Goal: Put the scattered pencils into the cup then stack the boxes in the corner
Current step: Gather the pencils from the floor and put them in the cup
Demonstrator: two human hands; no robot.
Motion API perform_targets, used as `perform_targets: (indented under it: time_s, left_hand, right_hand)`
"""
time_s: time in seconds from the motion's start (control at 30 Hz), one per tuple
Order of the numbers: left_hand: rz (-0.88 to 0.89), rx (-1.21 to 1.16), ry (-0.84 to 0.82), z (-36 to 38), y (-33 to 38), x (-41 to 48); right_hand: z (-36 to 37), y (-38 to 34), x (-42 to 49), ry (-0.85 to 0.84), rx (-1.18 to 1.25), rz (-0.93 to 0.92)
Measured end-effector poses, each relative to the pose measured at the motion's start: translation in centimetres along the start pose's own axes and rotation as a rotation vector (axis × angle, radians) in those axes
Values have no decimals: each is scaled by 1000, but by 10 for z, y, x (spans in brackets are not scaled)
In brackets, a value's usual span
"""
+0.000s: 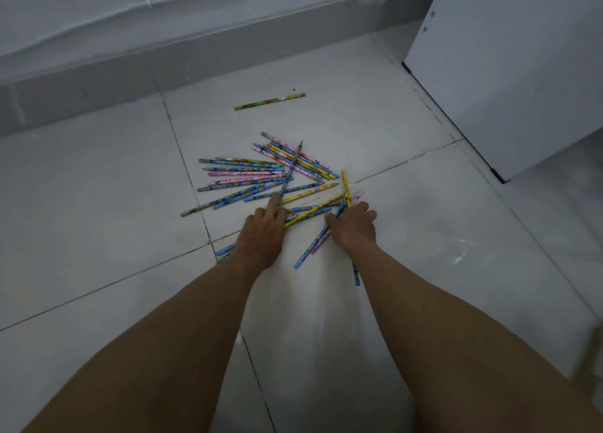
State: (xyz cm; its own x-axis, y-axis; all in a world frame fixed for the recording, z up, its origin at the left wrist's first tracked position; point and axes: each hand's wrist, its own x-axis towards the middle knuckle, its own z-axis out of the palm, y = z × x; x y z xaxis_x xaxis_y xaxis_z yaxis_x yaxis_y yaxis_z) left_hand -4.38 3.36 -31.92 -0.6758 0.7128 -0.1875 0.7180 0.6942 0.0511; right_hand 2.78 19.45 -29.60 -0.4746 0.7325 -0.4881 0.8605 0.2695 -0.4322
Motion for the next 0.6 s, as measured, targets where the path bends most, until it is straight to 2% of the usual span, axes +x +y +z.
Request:
perform_targets:
  time_s: [0.23, 0.33, 0.47, 0.6]
  left_hand:
    - [-113, -102, -5, 1, 9, 23]
    - [-145, -70, -1, -4, 14, 32]
    - [-174, -65, -77, -10, 16, 41]
    - [-182, -13, -46, -9, 22, 40]
  right_hand:
    - [3, -5, -1, 6, 3, -23]
    - [4, -8, -1, 6, -2, -18]
    - [5, -10, -1, -8, 11, -9]
    - [7, -11, 0, -12, 9, -7]
